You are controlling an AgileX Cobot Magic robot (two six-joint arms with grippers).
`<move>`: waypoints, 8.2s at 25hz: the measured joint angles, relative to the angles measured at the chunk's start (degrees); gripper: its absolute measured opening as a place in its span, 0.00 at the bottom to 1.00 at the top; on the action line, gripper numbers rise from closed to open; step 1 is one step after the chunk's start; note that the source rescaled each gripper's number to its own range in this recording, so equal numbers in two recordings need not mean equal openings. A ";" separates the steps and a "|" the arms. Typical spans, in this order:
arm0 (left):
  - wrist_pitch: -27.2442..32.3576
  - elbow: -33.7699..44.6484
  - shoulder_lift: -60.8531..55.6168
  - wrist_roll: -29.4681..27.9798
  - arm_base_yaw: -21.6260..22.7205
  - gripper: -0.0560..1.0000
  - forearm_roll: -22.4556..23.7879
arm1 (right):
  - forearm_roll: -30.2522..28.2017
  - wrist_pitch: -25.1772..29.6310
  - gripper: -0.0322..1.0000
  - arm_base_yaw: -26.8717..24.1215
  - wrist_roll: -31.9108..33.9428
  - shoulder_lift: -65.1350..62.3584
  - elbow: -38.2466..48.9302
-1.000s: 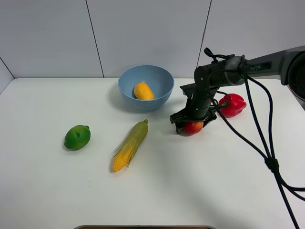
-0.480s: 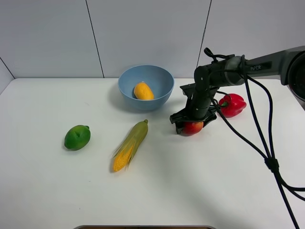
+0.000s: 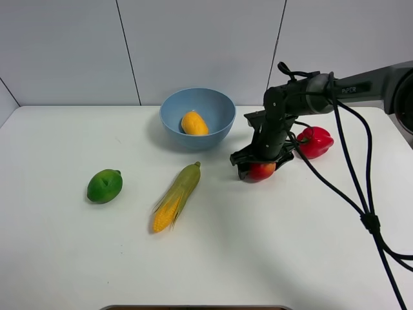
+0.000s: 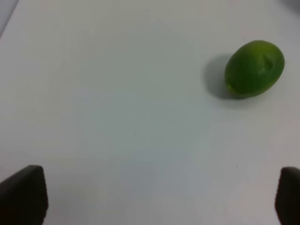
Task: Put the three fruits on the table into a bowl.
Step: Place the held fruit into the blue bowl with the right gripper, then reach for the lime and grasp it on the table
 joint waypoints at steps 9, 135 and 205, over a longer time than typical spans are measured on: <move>0.00 0.00 0.00 0.07 0.00 1.00 0.00 | -1.41 1.97 0.83 0.00 0.00 -5.88 0.00; 0.00 0.00 0.00 0.06 0.00 1.00 0.15 | -0.16 -15.70 1.00 9.04 -5.35 11.60 -28.23; 0.00 0.00 0.00 0.02 0.00 1.00 0.15 | -25.45 28.09 1.00 -2.67 -5.56 -66.93 -28.47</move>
